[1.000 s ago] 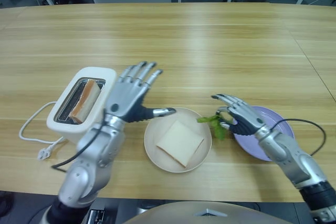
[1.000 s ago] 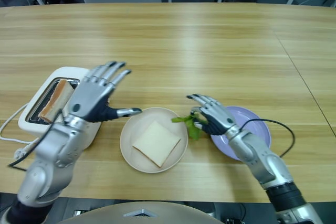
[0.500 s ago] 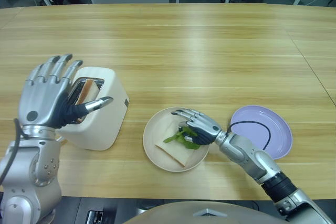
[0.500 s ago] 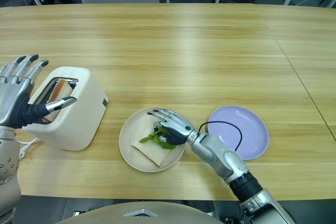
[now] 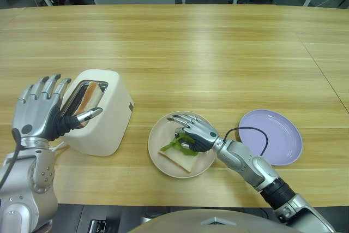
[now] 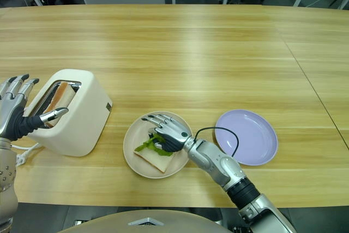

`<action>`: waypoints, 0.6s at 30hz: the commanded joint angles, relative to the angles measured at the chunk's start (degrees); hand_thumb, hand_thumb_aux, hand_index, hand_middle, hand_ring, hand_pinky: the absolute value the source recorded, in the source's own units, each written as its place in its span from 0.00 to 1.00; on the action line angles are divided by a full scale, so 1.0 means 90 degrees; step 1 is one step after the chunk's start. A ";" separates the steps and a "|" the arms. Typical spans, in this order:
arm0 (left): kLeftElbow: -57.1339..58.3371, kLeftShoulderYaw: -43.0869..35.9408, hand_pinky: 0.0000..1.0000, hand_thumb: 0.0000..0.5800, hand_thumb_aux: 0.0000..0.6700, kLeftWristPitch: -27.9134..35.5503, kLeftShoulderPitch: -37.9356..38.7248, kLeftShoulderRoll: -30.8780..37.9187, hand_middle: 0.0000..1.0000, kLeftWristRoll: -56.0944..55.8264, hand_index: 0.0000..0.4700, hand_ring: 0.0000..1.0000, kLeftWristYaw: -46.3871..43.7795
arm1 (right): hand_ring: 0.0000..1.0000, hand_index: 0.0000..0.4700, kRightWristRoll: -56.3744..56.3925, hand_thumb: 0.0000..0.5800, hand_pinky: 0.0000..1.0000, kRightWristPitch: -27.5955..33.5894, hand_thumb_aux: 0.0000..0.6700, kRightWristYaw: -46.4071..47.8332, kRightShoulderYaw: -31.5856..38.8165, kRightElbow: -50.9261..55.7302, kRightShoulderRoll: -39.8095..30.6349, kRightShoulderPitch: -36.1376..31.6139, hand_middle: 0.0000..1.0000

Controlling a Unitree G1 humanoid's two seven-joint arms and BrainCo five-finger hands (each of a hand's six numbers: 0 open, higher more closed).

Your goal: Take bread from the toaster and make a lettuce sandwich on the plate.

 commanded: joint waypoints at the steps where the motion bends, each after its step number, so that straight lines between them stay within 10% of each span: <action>1: 0.0360 -0.0187 0.00 0.00 0.00 0.0017 -0.0004 -0.0013 0.00 0.0134 0.00 0.00 0.0013 | 0.00 0.00 -0.0082 0.00 0.00 0.0047 0.00 -0.0048 0.0008 -0.0068 -0.0081 0.0046 0.00; 18: 0.1601 -0.1091 0.00 0.00 0.00 0.0237 -0.0897 0.0247 0.00 0.0359 0.00 0.00 -0.0112 | 0.00 0.00 0.0213 0.00 0.00 0.0205 0.00 0.0188 -0.0404 -0.1301 -0.0639 0.0792 0.00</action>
